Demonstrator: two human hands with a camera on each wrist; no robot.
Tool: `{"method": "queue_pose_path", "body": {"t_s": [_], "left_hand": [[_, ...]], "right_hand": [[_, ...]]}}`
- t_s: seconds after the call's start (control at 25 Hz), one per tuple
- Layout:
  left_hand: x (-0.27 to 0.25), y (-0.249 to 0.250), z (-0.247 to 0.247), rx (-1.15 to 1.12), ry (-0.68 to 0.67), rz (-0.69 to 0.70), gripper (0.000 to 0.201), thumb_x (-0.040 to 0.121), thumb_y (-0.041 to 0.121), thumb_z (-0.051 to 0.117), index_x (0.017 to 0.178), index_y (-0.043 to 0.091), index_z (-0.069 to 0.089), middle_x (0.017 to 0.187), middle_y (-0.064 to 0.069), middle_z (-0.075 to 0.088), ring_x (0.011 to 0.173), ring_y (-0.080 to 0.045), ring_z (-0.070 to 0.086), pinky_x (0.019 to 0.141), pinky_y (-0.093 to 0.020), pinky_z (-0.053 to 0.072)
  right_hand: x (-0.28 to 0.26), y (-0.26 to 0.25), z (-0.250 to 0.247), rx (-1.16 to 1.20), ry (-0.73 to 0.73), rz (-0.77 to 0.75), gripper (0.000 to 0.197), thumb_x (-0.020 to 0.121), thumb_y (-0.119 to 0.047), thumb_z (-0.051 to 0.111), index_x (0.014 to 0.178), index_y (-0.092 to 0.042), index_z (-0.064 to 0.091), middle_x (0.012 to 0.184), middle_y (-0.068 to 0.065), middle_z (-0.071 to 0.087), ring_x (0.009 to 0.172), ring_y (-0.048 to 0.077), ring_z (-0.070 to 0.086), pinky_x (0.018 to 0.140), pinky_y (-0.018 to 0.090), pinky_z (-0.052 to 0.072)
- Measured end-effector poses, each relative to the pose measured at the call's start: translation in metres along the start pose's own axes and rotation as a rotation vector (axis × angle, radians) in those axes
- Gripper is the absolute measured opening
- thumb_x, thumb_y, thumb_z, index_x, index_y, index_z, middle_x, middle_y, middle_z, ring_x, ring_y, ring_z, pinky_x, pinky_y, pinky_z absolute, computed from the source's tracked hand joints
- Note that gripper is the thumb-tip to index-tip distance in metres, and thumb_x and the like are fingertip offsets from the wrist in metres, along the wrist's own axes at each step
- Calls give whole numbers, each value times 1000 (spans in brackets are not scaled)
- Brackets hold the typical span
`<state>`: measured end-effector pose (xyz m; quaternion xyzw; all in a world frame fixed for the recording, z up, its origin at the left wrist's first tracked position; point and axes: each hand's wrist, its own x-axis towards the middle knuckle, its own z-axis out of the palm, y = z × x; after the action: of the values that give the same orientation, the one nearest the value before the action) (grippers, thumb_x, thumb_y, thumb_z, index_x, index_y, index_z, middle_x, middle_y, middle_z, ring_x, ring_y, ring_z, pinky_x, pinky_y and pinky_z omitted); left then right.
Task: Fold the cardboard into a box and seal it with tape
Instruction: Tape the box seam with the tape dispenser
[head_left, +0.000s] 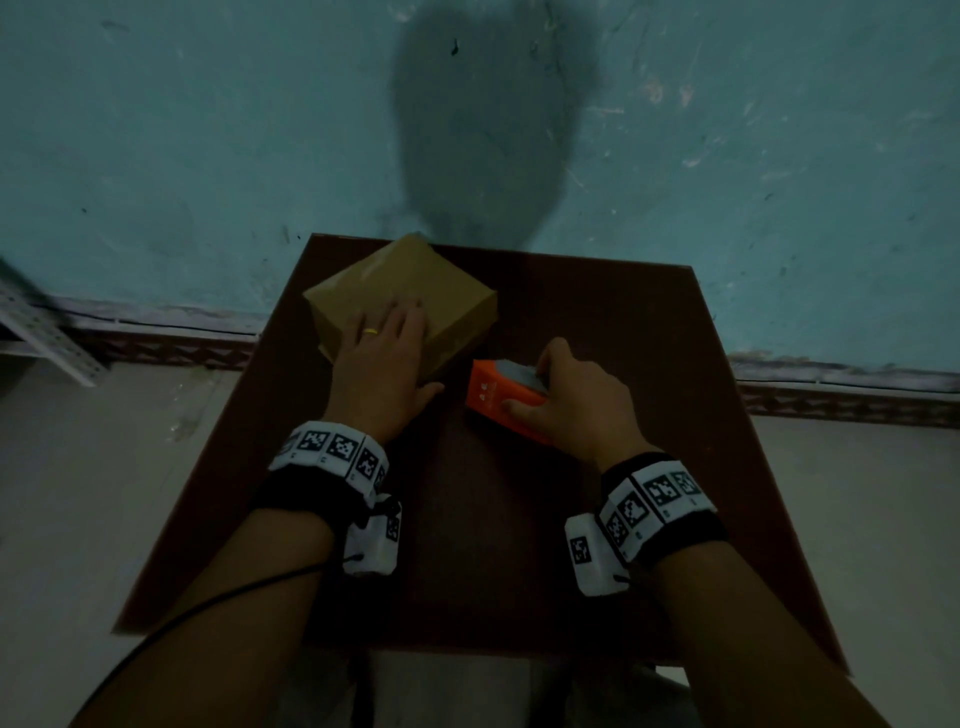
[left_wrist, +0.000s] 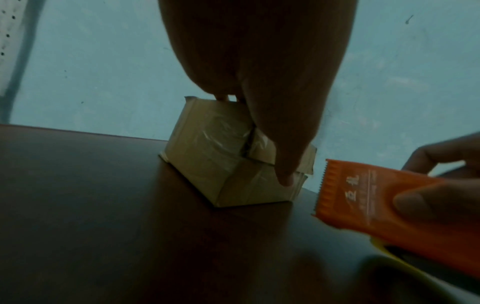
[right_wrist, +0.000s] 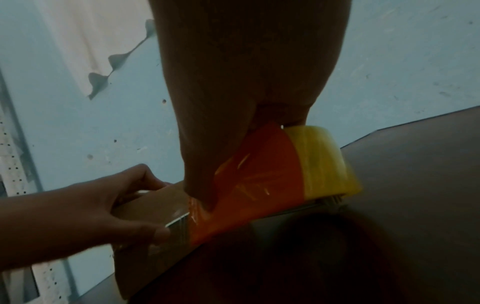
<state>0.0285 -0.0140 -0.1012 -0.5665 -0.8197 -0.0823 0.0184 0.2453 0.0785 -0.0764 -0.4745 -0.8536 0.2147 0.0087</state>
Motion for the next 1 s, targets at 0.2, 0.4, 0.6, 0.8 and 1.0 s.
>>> {"method": "queue_pose_path", "body": {"t_s": [0.2,0.4,0.6,0.8,1.0], "left_hand": [[5,9,0,24,-8,-34,94,84,57,77,159,28,28,161,-10,35,146,-43,38,122,-63,28],[9,6,10,63,-18,-20,102,82,70,70,164,38,18,170,-12,19,154,-47,19,125,-65,20],[7,3,13,63,-9,-4,101,86,63,71,166,39,12,176,-8,11,160,-45,5,129,-60,7],[9,3,10,51,-49,-6,99,90,65,66,166,40,7,177,-6,6,161,-42,3,130,-59,8],[7,-1,12,23,-46,-3,99,88,68,65,165,42,8,177,-2,6,162,-39,3,130,-56,8]], "right_hand": [[-1,10,12,48,-73,68,73,90,-65,72,137,-20,40,135,6,64,113,24,68,90,43,59],[2,6,25,-7,-40,86,65,101,-65,55,141,-16,42,135,13,67,117,30,69,90,43,52],[9,12,27,-68,-49,32,78,95,-66,66,148,-15,40,142,15,63,127,32,65,99,45,54],[5,29,21,-144,-73,20,84,96,-69,61,155,-15,36,147,16,60,128,31,63,100,45,57],[1,38,17,-143,-93,2,80,97,-69,59,153,-16,38,147,14,59,128,31,63,101,47,56]]}}
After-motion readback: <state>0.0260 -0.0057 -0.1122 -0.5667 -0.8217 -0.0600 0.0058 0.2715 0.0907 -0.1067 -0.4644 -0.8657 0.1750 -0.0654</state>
